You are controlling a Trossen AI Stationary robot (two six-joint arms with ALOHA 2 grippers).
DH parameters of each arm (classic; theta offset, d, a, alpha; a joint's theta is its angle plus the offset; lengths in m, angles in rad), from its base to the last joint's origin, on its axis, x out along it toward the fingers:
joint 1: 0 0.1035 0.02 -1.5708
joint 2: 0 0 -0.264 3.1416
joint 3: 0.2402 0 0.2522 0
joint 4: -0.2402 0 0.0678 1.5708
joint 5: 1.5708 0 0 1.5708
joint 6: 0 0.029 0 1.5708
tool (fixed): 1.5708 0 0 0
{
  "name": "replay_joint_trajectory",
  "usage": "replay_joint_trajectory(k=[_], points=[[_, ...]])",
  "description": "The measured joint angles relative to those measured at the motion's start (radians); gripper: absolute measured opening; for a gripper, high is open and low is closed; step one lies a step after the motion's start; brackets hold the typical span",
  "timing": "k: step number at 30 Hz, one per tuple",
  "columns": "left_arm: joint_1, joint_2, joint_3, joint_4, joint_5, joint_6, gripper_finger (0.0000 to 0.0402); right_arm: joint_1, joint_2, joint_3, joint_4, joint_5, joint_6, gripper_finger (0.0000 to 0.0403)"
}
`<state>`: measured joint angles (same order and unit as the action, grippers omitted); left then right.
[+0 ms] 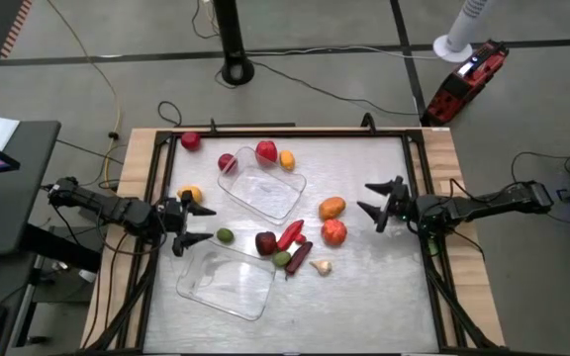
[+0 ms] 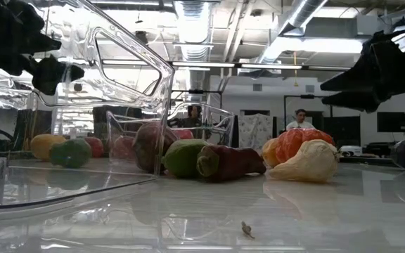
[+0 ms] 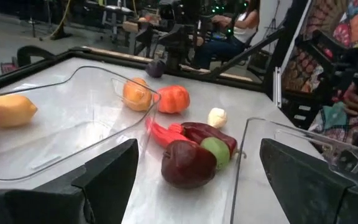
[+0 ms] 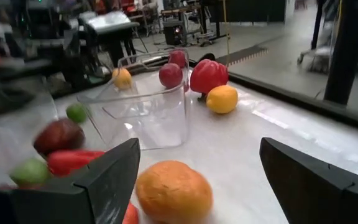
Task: Sort produce into baskets
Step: Put the orange pumpkin into the bottom transparent bin
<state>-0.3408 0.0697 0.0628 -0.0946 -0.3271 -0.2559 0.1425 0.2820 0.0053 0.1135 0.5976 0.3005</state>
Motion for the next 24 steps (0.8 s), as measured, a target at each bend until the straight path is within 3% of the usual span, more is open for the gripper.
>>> replay_joint_trajectory(k=[4, 10, 15, 19, 24], points=[[0.000, 0.000, 0.000, 0.056, -0.031, -0.040, 0.0322, -0.001, 0.000, 0.000, 0.000, 0.000, 0.121, 0.0357], [0.000, 0.000, 0.000, 0.103, -0.050, -0.056, 0.0322, -0.011, 0.000, 0.000, 0.003, 0.010, 0.137, 0.0357], [0.000, 0.000, 0.000, 0.113, -0.041, -0.059, 0.0322, -0.055, 0.000, 0.000, 0.009, 0.107, 0.145, 0.0357], [0.000, 0.000, 0.000, 0.118, -0.024, -0.053, 0.0322, -0.097, 0.000, 0.000, 0.010, 0.194, 0.251, 0.0357], [0.000, 0.001, 0.001, 0.165, -0.024, -0.031, 0.0322, -0.127, 0.000, 0.001, 0.101, 0.158, 0.217, 0.0360]])
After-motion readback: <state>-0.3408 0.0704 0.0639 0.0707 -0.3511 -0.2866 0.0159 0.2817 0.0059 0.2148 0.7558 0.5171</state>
